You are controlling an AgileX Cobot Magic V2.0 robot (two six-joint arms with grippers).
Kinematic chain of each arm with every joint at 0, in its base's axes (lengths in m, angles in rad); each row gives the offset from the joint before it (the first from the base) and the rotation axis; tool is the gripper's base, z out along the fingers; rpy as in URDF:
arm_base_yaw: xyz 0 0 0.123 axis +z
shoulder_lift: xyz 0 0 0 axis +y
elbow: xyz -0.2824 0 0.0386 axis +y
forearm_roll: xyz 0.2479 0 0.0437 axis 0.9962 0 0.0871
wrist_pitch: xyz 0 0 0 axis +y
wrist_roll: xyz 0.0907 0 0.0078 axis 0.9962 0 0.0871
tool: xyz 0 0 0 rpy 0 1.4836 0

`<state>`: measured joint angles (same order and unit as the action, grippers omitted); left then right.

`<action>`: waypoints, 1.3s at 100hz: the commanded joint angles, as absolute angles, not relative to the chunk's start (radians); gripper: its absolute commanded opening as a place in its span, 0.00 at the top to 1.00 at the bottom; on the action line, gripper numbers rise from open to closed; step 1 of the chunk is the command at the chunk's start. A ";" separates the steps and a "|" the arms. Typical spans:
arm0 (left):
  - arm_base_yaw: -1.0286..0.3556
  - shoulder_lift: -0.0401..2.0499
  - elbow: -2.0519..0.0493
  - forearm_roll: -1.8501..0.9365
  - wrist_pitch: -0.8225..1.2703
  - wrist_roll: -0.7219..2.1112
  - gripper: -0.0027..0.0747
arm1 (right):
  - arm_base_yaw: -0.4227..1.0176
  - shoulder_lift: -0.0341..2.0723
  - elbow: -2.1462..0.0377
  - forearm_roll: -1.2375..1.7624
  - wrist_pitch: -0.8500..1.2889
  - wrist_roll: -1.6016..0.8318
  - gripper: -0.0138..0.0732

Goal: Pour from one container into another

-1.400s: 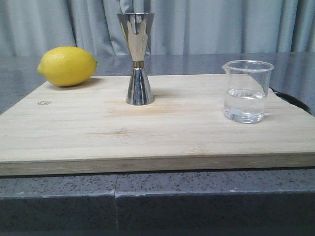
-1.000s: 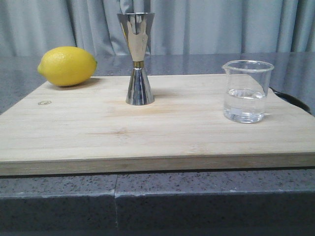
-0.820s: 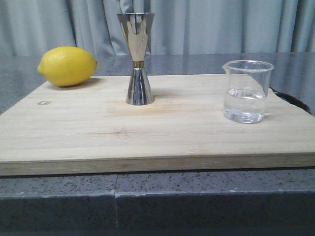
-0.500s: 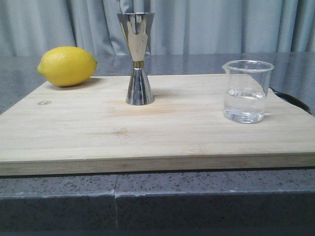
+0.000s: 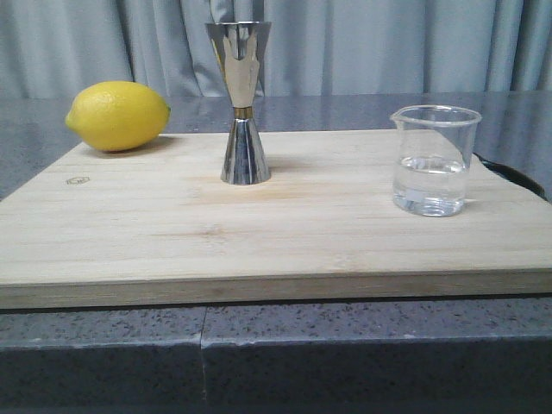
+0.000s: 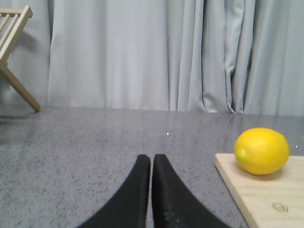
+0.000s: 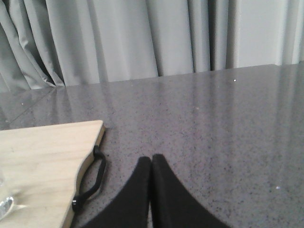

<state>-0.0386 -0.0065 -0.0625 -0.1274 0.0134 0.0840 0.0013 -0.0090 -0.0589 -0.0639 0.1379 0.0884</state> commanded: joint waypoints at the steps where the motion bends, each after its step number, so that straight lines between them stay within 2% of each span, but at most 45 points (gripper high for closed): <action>1: -0.035 -0.006 -0.154 -0.137 -0.021 0.084 0.99 | 0.003 -0.011 -0.156 -0.094 0.125 0.088 0.92; 27: -0.035 0.155 -0.360 -0.128 0.096 0.093 0.99 | 0.003 0.124 -0.343 -0.144 0.232 0.035 0.92; 40: -0.035 0.239 -0.431 -0.142 0.074 0.093 0.99 | 0.003 0.203 -0.412 -0.146 0.230 0.031 0.92; 51: -0.035 0.270 -0.438 -0.142 0.024 0.093 0.99 | 0.003 0.228 -0.426 -0.146 0.214 0.031 0.92; 120: -0.035 0.272 -0.438 -0.142 0.028 0.093 0.99 | 0.003 0.232 -0.419 -0.134 0.194 0.031 0.92; 127: -0.035 0.272 -0.438 -0.142 0.028 0.093 0.96 | 0.003 0.234 -0.417 -0.134 0.199 0.031 0.88; 130: -0.035 0.272 -0.438 -0.142 0.028 0.093 0.92 | 0.003 0.234 -0.417 -0.134 0.201 0.031 0.83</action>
<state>-0.0386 0.2534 -0.4043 -0.1310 0.1094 0.0899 0.0013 0.2102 -0.3917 -0.1297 0.2760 0.0419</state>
